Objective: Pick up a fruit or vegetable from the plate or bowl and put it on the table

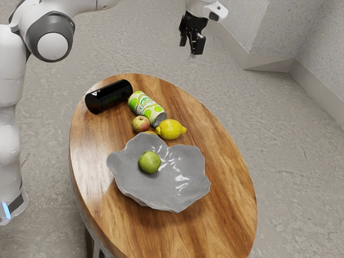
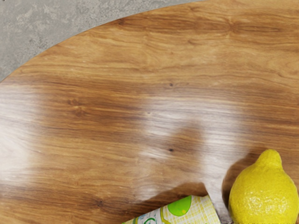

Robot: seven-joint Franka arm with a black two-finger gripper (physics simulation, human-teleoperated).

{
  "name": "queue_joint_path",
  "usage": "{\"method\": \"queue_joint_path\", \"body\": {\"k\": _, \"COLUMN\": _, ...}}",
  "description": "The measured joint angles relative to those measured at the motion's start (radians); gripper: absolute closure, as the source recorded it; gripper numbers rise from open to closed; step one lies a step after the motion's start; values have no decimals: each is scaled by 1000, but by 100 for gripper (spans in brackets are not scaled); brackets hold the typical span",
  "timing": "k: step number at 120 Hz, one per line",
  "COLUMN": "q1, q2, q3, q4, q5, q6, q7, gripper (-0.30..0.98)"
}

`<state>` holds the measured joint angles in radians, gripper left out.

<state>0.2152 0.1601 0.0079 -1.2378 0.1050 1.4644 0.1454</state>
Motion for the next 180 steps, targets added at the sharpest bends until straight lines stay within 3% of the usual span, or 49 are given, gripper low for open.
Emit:
{"method": "queue_joint_path", "body": {"k": 34, "q1": 18, "q2": -5, "q3": 2, "q4": 2, "q5": -21, "q6": -3, "q7": 26, "gripper": 0}}
{"method": "queue_joint_path", "body": {"k": 50, "q1": 0, "q2": -122, "q3": -6, "q4": 111, "q5": -27, "q6": -9, "q7": 11, "gripper": 0}}
{"method": "queue_joint_path", "body": {"k": 56, "q1": -47, "q2": -141, "q3": -11, "q4": 128, "q5": -18, "q6": -10, "q7": -2, "gripper": 0}}
{"method": "queue_joint_path", "body": {"k": 68, "q1": -187, "q2": -119, "q3": -44, "q4": -11, "q5": 109, "q6": -12, "q7": -65, "gripper": 0}}
{"method": "queue_joint_path", "body": {"k": 88, "q1": -653, "q2": -48, "q3": -51, "q4": -89, "q5": 213, "q6": 16, "q7": -157, "gripper": 0}}
{"method": "queue_joint_path", "body": {"k": 94, "q1": -684, "q2": -31, "q3": -48, "q4": -94, "q5": 227, "q6": 27, "q7": -180, "gripper": 0}}
{"method": "queue_joint_path", "body": {"k": 102, "q1": -636, "q2": 2, "q3": -46, "q4": -101, "q5": 231, "q6": 37, "q7": -207, "gripper": 0}}
{"method": "queue_joint_path", "body": {"k": 136, "q1": -610, "q2": 19, "q3": -46, "q4": -111, "q5": 150, "q6": 55, "q7": -295, "gripper": 0}}
{"method": "queue_joint_path", "body": {"k": 154, "q1": -610, "q2": 19, "q3": -46, "q4": -115, "q5": 50, "q6": 57, "q7": -334, "gripper": 0}}
{"method": "queue_joint_path", "body": {"k": 168, "q1": -611, "q2": -91, "q3": -39, "q4": -284, "q5": 11, "q6": 12, "q7": -336, "gripper": 0}}
{"method": "queue_joint_path", "body": {"k": 180, "q1": -680, "q2": -393, "q3": 8, "q4": -662, "q5": 0, "q6": -6, "q7": -333, "gripper": 0}}
